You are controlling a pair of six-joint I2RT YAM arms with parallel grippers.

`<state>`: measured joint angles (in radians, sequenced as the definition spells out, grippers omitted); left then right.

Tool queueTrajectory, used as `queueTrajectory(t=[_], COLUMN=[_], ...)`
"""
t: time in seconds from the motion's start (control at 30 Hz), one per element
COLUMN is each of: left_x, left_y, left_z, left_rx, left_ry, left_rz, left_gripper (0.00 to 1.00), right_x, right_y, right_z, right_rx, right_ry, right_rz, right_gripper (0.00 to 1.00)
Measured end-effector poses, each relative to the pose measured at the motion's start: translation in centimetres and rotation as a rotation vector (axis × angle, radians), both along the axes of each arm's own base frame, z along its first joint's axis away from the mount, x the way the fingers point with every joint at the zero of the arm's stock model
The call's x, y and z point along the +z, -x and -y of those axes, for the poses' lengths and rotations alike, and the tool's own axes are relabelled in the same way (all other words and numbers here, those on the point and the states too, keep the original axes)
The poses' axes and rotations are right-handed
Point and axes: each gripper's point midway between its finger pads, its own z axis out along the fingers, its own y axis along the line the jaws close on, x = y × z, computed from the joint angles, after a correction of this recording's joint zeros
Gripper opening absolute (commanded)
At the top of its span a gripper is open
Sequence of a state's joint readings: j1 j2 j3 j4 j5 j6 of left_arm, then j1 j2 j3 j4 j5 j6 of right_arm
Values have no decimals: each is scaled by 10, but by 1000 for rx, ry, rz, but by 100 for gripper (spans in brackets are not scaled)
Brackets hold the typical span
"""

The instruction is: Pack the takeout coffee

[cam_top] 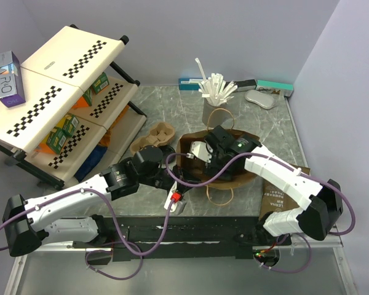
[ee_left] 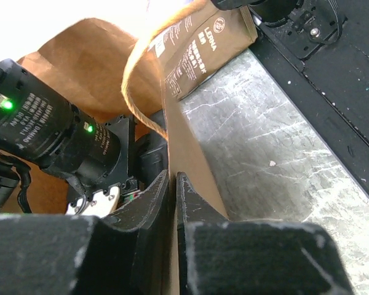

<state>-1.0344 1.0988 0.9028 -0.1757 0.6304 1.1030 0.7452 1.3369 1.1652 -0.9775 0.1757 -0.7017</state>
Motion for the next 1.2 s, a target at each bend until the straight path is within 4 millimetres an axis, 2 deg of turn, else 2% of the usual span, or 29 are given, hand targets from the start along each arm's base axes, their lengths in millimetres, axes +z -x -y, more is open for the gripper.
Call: queueTrajectory(t=[0.33, 0.77, 0.87, 1.07, 1.2], left_x=[-12, -9, -8, 10, 22], left_y=[-7, -14, -16, -31, -37], left_z=[5, 5, 6, 13, 18], left_rx=[23, 46, 59, 106, 131], left_ry=[-26, -23, -17, 25, 58], left_rz=[-47, -69, -90, -143, -179], left_gripper=[19, 21, 21, 24, 37], right_x=[16, 26, 47, 114, 144], right_y=[9, 3, 1, -2, 2], right_z=[-7, -7, -15, -32, -37], right_rx=[-1, -21, -20, -13, -4], right_ry=[-75, -104, -178, -374, -467], right_rz=[-22, 28, 66, 173, 216], right_gripper=[99, 100, 100, 99, 99])
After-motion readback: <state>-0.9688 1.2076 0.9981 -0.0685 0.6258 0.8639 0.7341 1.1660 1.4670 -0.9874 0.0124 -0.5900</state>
